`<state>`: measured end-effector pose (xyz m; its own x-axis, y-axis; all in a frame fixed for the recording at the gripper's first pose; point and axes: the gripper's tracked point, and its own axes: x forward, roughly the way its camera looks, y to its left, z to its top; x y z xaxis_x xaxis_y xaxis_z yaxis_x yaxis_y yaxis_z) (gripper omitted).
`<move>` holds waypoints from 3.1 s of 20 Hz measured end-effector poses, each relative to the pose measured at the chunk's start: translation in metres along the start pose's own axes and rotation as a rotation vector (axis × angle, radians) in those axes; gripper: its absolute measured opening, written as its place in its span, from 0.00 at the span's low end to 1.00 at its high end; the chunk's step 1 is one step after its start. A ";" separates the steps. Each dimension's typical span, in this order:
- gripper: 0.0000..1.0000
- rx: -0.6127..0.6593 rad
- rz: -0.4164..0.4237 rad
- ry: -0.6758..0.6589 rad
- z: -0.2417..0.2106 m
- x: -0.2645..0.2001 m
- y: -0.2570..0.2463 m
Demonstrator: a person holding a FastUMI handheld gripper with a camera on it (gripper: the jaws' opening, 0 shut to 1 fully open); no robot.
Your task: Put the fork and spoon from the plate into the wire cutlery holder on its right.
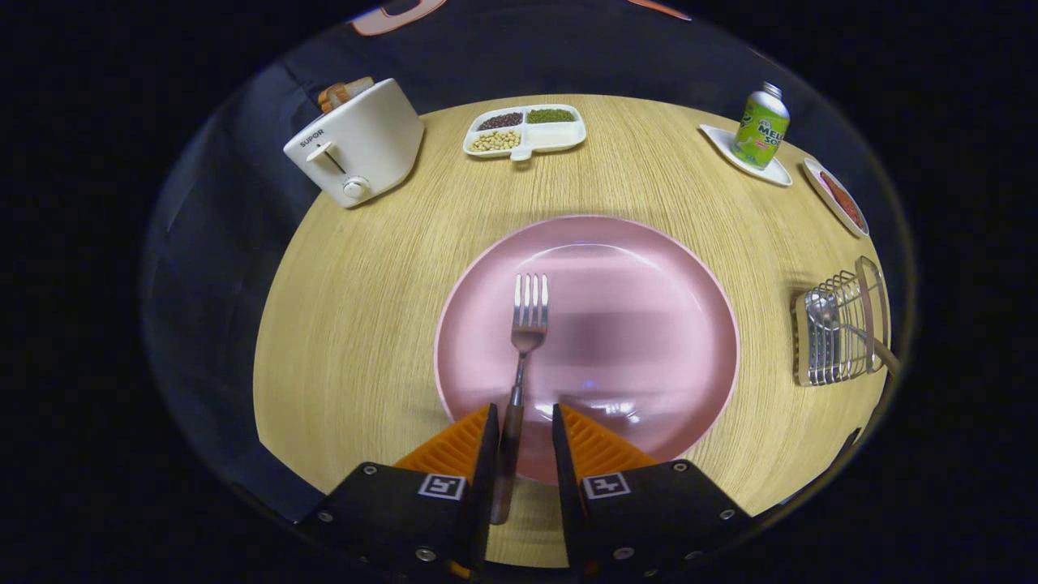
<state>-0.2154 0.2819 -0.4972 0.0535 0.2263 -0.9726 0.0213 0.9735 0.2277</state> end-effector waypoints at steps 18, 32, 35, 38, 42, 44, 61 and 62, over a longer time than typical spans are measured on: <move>0.05 0.063 0.005 -0.205 0.051 -0.081 -0.077; 0.05 0.141 -0.095 -0.232 0.041 -0.158 -0.203; 0.05 0.135 -0.120 -0.209 0.029 -0.166 -0.224; 0.05 0.128 -0.125 -0.166 0.022 -0.169 -0.233; 0.05 0.088 -0.123 -0.105 0.017 -0.164 -0.240; 0.05 0.082 -0.117 -0.061 0.016 -0.159 -0.240; 0.07 0.050 -0.106 0.274 0.009 -0.133 -0.256; 0.07 0.064 -0.102 0.287 0.011 -0.132 -0.256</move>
<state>-0.2174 0.0020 -0.4266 -0.2358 0.1370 -0.9621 0.0756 0.9896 0.1223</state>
